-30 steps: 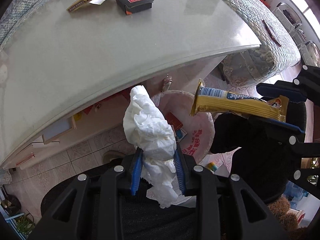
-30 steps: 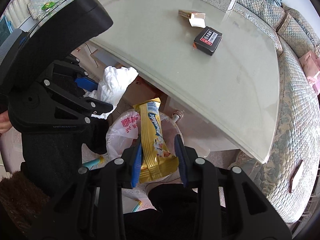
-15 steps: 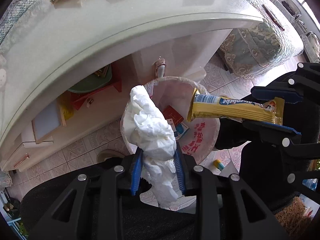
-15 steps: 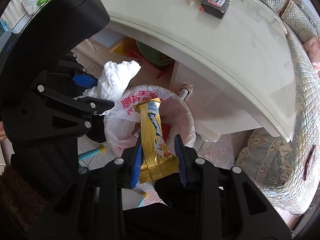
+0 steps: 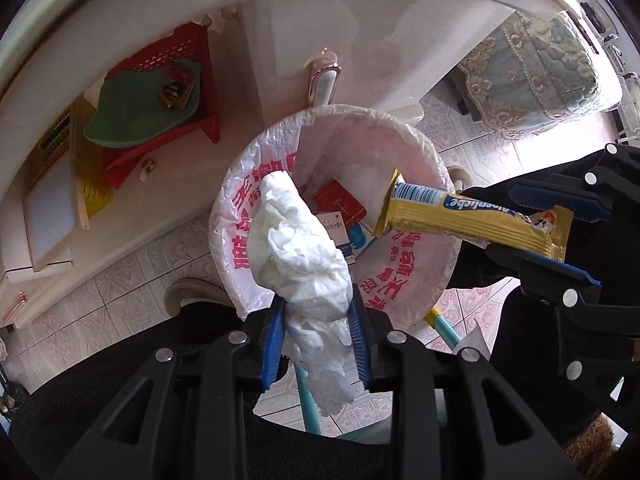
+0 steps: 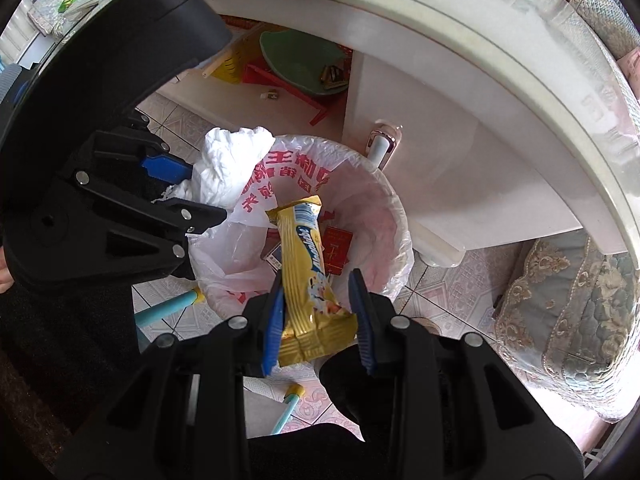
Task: Collect trash
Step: 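Open both tools over the bin, dropping the wrapper and tissue inside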
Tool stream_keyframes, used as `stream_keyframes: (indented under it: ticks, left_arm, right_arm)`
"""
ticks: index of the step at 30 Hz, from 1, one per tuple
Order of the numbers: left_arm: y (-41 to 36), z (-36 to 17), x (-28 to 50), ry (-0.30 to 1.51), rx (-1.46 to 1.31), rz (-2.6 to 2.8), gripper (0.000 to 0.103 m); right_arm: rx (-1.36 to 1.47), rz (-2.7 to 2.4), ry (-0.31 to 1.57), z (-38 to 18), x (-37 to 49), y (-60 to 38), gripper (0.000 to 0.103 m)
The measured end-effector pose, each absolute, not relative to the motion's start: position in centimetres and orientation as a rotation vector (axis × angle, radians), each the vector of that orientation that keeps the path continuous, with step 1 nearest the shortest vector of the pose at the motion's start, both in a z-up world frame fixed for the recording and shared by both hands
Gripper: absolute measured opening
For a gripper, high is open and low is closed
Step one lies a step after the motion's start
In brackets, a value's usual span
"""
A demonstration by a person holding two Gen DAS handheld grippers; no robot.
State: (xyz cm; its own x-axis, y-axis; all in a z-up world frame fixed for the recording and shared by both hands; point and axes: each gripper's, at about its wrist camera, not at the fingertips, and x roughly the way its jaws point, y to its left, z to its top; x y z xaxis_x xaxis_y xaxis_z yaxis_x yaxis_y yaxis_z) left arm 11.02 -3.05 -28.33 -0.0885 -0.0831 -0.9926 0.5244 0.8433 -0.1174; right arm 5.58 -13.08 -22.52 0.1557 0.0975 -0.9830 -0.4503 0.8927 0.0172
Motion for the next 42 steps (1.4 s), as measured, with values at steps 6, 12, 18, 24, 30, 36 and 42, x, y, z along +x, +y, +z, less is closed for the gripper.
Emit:
stream_keyframes:
  ticks: [6,12,18,24,30,36,42]
  left_arm:
    - [-3.3,-31.2,12.0,1.654,0.313,-0.512,0.03]
    - [-4.0,-32.9,12.4,1.685,0.292,-0.504,0.03]
    - [-4.6,-34.5,12.3,1.684,0.343,-0.469,0.03]
    - [-5.0,-35.6,12.0,1.696,0.377,-0.469,0.03]
    - [-5.0,-36.1,12.2,1.716,0.363,-0.462,0.03]
    - [-4.7,-36.4,12.3,1.733,0.351,-0.453,0.03]
    - [-4.6,-36.4,12.6,1.735,0.34,-0.448,0.03]
  right_arm:
    - [-0.291,0.381,1.386,-24.5,6.1,-13.7,0.031]
    - [-0.285,0.349,1.389,-26.5,6.5,-14.0,0.031]
    - [-0.252,0.337,1.417,-28.1,7.0,-14.4,0.031]
    - [-0.246,0.331,1.448,-29.5,7.6,-14.4,0.031]
    - [-0.242,0.34,1.457,-30.0,7.8,-14.4,0.031]
    - [-0.245,0.348,1.455,-30.3,7.7,-14.6,0.031]
    - [-0.242,0.358,1.456,-30.5,7.6,-14.5,0.032]
